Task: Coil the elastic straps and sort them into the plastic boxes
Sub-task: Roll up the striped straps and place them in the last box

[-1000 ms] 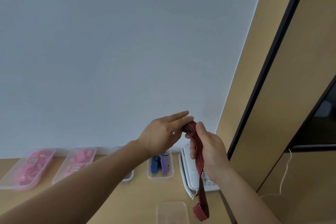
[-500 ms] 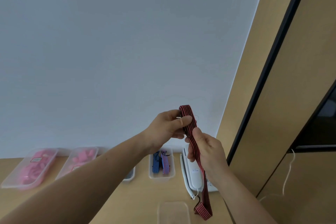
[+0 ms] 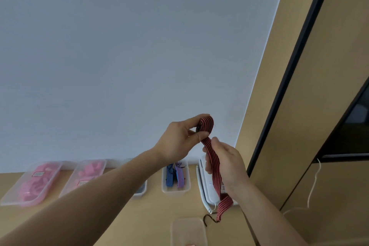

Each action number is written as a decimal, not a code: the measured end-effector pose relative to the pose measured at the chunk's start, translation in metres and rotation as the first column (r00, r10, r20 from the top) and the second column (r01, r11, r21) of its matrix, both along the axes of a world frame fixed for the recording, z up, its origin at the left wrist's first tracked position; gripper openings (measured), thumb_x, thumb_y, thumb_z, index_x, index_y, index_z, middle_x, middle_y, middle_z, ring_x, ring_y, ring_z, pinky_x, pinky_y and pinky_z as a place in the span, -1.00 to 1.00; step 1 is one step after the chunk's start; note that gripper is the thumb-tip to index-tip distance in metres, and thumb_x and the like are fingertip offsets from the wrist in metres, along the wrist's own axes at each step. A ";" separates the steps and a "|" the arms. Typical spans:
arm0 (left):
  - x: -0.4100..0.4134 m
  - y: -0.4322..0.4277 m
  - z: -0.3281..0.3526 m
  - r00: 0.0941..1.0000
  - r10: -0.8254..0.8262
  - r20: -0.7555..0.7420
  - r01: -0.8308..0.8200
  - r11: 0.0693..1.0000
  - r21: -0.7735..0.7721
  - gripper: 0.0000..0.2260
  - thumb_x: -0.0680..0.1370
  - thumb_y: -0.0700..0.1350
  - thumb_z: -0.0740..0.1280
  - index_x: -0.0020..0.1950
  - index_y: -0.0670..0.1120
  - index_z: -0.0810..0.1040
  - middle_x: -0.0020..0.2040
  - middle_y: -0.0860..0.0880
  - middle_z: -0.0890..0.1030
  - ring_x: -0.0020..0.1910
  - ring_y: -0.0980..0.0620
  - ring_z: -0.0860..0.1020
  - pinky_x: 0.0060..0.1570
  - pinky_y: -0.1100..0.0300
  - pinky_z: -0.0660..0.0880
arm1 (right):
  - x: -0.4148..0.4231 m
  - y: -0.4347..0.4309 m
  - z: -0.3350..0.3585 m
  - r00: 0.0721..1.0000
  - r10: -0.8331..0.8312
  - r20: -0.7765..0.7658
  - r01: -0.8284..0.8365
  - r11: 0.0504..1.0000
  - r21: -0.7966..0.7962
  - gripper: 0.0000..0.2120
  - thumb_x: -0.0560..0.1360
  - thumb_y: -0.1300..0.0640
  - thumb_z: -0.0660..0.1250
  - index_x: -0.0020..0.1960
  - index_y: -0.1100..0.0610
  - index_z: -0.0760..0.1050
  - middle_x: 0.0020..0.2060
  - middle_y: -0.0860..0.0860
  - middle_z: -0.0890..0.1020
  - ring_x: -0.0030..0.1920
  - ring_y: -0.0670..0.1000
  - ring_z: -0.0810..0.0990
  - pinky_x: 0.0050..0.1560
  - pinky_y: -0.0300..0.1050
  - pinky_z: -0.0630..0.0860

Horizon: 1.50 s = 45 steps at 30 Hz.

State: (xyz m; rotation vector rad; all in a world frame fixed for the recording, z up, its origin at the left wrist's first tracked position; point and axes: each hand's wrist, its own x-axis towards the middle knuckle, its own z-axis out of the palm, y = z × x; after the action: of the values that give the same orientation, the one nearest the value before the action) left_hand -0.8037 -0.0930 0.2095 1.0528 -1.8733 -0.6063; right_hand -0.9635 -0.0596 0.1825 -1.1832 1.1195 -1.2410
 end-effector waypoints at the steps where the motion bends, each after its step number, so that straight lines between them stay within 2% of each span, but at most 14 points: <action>1: 0.000 0.002 -0.002 0.999 0.000 0.054 0.003 0.999 -0.047 -0.64 0.59 -0.07 0.37 0.38 0.14 0.49 -0.03 0.30 0.64 -0.18 0.33 0.60 -0.07 0.49 0.42 | 0.000 0.000 0.002 1.000 0.000 0.014 0.000 1.000 -0.001 -0.52 0.63 -0.10 0.19 -0.11 0.31 0.58 -0.43 0.08 0.55 -0.48 0.00 0.50 -0.46 -0.21 0.46; 4: 0.000 0.004 -0.006 0.968 0.058 0.244 0.012 0.960 -0.279 -0.61 0.61 -0.06 0.33 0.45 0.07 0.45 0.21 0.15 0.62 0.06 0.18 0.61 0.04 0.29 0.52 | -0.001 0.001 0.010 0.999 -0.011 0.036 0.011 1.000 -0.015 -0.40 0.54 -0.25 0.18 -0.18 0.30 0.59 -0.47 0.12 0.55 -0.50 0.02 0.51 -0.47 -0.21 0.46; 7: -0.002 0.005 -0.011 0.922 0.166 0.349 0.034 0.863 -0.503 -0.61 0.55 -0.19 0.38 0.38 -0.11 0.53 0.31 -0.12 0.59 0.12 -0.07 0.65 -0.16 0.03 0.65 | -0.002 0.000 0.010 1.000 -0.007 0.025 0.008 0.999 -0.042 -0.34 0.41 -0.35 0.21 -0.20 0.30 0.58 -0.48 0.12 0.53 -0.51 0.01 0.49 -0.48 -0.22 0.44; 10: -0.005 0.003 -0.014 0.865 0.225 0.449 0.085 0.815 -0.573 -0.52 0.45 -0.39 0.43 0.36 -0.19 0.55 0.31 -0.29 0.55 -0.04 -0.22 0.69 -0.32 -0.02 0.64 | -0.001 -0.002 0.006 1.000 -0.002 -0.011 0.001 0.998 -0.059 -0.35 0.40 -0.34 0.26 -0.17 0.30 0.58 -0.48 0.08 0.53 -0.49 0.00 0.47 -0.46 -0.21 0.42; 14: -0.006 0.000 -0.017 0.884 0.192 0.426 0.103 0.810 -0.578 -0.46 0.43 -0.47 0.37 0.39 -0.18 0.51 0.40 -0.27 0.48 0.05 -0.19 0.67 -0.15 -0.02 0.65 | -0.001 -0.003 0.001 1.000 -0.009 0.028 0.011 0.996 -0.090 -0.48 0.41 -0.26 0.33 -0.18 0.24 0.60 -0.44 0.05 0.55 -0.47 0.00 0.47 -0.44 -0.21 0.43; 16: -0.008 0.000 -0.016 0.962 0.063 0.267 0.052 0.913 -0.405 -0.44 0.49 -0.41 0.31 0.47 -0.08 0.43 0.50 -0.15 0.38 0.20 0.02 0.62 0.06 0.13 0.59 | -0.003 -0.004 0.000 0.999 -0.012 0.038 0.016 0.993 -0.120 -0.60 0.40 -0.21 0.37 -0.20 0.15 0.62 -0.39 0.02 0.57 -0.45 0.00 0.48 -0.42 -0.19 0.45; 18: -0.012 0.001 -0.008 0.999 -0.041 -0.012 0.041 0.999 -0.028 -0.41 0.52 -0.24 0.30 0.52 0.06 0.27 0.49 -0.05 0.40 0.13 0.26 0.60 0.12 0.28 0.52 | -0.007 -0.004 0.000 1.000 -0.009 0.004 0.010 0.989 -0.150 -0.70 0.40 -0.19 0.38 -0.21 0.05 0.64 -0.36 -0.01 0.59 -0.44 -0.01 0.49 -0.39 -0.18 0.45; 20: -0.014 -0.002 0.003 0.944 -0.077 -0.320 0.199 0.908 0.370 -0.50 0.50 -0.05 0.28 0.45 0.02 0.36 0.26 -0.07 0.62 0.04 0.14 0.64 0.18 0.08 0.55 | -0.009 -0.005 0.001 0.999 -0.011 -0.038 0.004 0.985 -0.174 -0.75 0.40 -0.18 0.37 -0.23 -0.01 0.63 -0.38 -0.03 0.60 -0.44 -0.03 0.50 -0.37 -0.20 0.45; 23: -0.014 -0.004 0.010 0.874 -0.106 -0.475 0.378 0.763 0.525 -0.64 0.50 0.06 0.30 0.07 -0.21 0.63 0.07 -0.26 0.67 0.02 -0.17 0.62 0.12 -0.01 0.57 | -0.007 -0.004 0.002 0.996 0.000 -0.084 -0.016 0.982 -0.189 -0.79 0.39 -0.18 0.37 -0.22 -0.05 0.63 -0.46 0.03 0.56 -0.44 -0.03 0.49 -0.37 -0.23 0.44; 25: -0.014 -0.003 0.008 0.859 -0.138 -0.493 0.401 0.779 0.481 -0.68 0.52 0.01 0.33 0.07 -0.23 0.64 0.11 -0.25 0.67 -0.01 -0.14 0.63 0.08 0.04 0.56 | -0.007 -0.004 0.002 0.996 -0.003 -0.085 -0.013 0.982 -0.186 -0.79 0.44 -0.12 0.38 -0.21 0.01 0.62 -0.45 0.01 0.58 -0.46 -0.04 0.49 -0.39 -0.24 0.44; 30: -0.011 -0.005 0.010 0.908 -0.118 -0.402 0.296 0.860 0.415 -0.74 0.58 -0.03 0.35 0.13 -0.19 0.64 0.09 -0.22 0.68 -0.01 -0.19 0.64 0.25 -0.12 0.51 | -0.008 -0.005 0.001 0.996 -0.043 -0.080 0.030 0.987 -0.156 -0.72 0.55 0.01 0.36 -0.26 0.15 0.59 -0.49 -0.05 0.55 -0.54 -0.06 0.42 -0.49 -0.26 0.39; 34: -0.013 -0.006 0.016 0.962 -0.093 -0.258 0.174 0.934 0.311 -0.84 0.60 -0.12 0.37 0.13 -0.13 0.64 -0.02 -0.02 0.73 -0.13 0.10 0.65 -0.02 0.09 0.55 | -0.005 -0.007 0.000 0.993 -0.097 -0.073 0.088 0.990 -0.112 -0.65 0.54 -0.04 0.38 -0.35 0.14 0.58 -0.50 0.02 0.52 -0.56 -0.04 0.39 -0.52 -0.23 0.34; 40: -0.009 -0.008 0.013 0.993 -0.036 -0.111 0.047 0.993 0.105 -0.87 0.59 -0.10 0.38 0.10 -0.09 0.62 -0.09 0.08 0.71 -0.18 0.11 0.69 -0.16 0.40 0.48 | -0.006 -0.009 -0.003 0.995 -0.074 -0.063 0.067 0.993 -0.101 -0.66 0.57 -0.02 0.33 -0.23 0.20 0.60 -0.48 0.00 0.53 -0.56 -0.05 0.39 -0.50 -0.24 0.36; 45: -0.006 -0.011 0.007 0.994 0.074 0.079 -0.063 0.989 -0.131 -0.73 0.59 -0.04 0.37 0.29 0.07 0.54 -0.08 0.12 0.68 -0.22 0.10 0.67 -0.16 0.31 0.50 | -0.007 -0.009 -0.002 0.999 -0.041 -0.028 0.039 0.997 -0.061 -0.58 0.57 -0.13 0.29 -0.22 0.20 0.61 -0.48 0.03 0.51 -0.55 -0.04 0.39 -0.50 -0.17 0.38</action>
State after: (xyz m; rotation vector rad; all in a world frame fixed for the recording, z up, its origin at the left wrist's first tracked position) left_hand -0.8100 -0.1038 0.2165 1.0677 -1.9128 -0.4017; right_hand -0.9705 -0.0690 0.1808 -1.2325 1.1391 -1.3000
